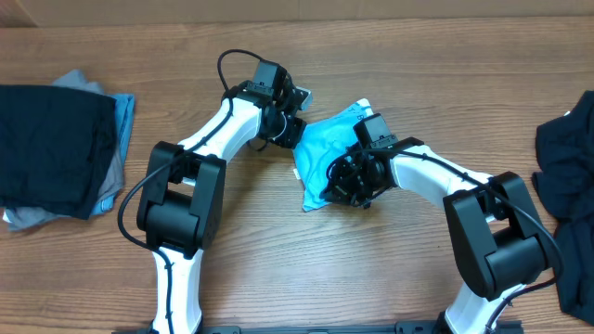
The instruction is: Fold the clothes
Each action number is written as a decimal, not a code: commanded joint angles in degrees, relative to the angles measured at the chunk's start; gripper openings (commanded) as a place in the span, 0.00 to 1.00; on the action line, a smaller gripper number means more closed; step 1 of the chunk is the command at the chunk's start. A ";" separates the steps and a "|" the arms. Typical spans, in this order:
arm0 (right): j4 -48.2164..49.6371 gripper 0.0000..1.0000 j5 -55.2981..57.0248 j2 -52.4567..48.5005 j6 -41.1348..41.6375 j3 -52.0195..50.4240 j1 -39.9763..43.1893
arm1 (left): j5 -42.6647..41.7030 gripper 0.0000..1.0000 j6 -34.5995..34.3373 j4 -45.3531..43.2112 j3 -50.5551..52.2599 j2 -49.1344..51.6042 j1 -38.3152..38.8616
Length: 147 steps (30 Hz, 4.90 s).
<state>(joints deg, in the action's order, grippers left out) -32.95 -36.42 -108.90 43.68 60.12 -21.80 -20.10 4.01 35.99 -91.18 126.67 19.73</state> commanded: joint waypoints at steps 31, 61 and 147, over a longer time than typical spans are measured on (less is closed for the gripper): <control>-0.55 0.04 3.41 1.64 -1.53 0.70 -0.31 | -2.54 0.44 1.62 24.55 -21.07 5.40 -5.42; -0.15 0.04 3.41 1.64 -1.68 0.70 -0.31 | -3.21 0.32 4.59 27.39 -21.05 10.45 -2.71; -12.33 0.04 8.37 8.41 -21.07 11.08 9.25 | -13.46 0.04 0.76 31.23 -32.02 11.34 -0.35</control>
<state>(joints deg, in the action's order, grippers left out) -46.50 -32.73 -98.65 27.49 70.61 -12.40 -31.18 3.16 70.74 -127.81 137.71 17.21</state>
